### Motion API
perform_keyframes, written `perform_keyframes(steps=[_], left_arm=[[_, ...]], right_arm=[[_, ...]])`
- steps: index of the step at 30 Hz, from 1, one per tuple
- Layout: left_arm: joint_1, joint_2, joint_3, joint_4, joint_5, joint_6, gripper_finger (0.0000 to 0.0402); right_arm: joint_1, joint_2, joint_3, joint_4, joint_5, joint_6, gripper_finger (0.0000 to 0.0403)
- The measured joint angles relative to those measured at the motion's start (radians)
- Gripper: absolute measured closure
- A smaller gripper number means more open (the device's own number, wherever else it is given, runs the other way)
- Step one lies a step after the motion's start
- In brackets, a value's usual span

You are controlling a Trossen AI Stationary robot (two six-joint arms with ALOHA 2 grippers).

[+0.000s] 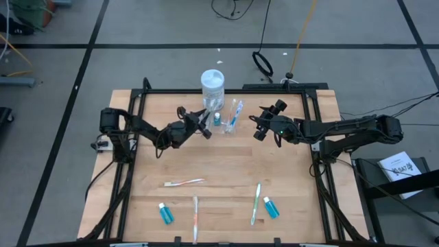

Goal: Pick & Place toothbrushing station
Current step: Put the green toothbrush into the transparent organizer, then put the blue mouthwash bottle into the transparent organizer

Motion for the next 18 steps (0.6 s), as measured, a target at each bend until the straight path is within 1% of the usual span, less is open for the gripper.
perform_keyframes(steps=[3, 6, 9, 12, 18], left_arm=[[-0.015, -0.001, 0.0, 0.01, -0.002, 0.004, 0.0258], [-0.036, -0.021, 0.0, 0.015, -0.006, 0.015, 0.0233], [-0.061, -0.065, 0.0, -0.014, -0.075, 0.014, 0.022], [-0.092, -0.143, 0.0, -0.125, -0.112, 0.011, 0.0218], [-0.166, -0.349, -0.001, -0.373, -0.081, -0.041, 0.0218]], right_arm=[[0.0, 0.0, 0.0, 0.0, 0.0, 0.0, 0.0195], [0.0, 0.0, 0.0, -0.005, 0.0, 0.0, 0.0195], [0.0, 0.0, 0.0, -0.019, 0.0, 0.011, 0.0195], [0.0, 0.0, 0.0, -0.022, -0.001, 0.024, 0.0195], [0.0, 0.0, 0.0, -0.023, -0.001, 0.025, 0.0195]])
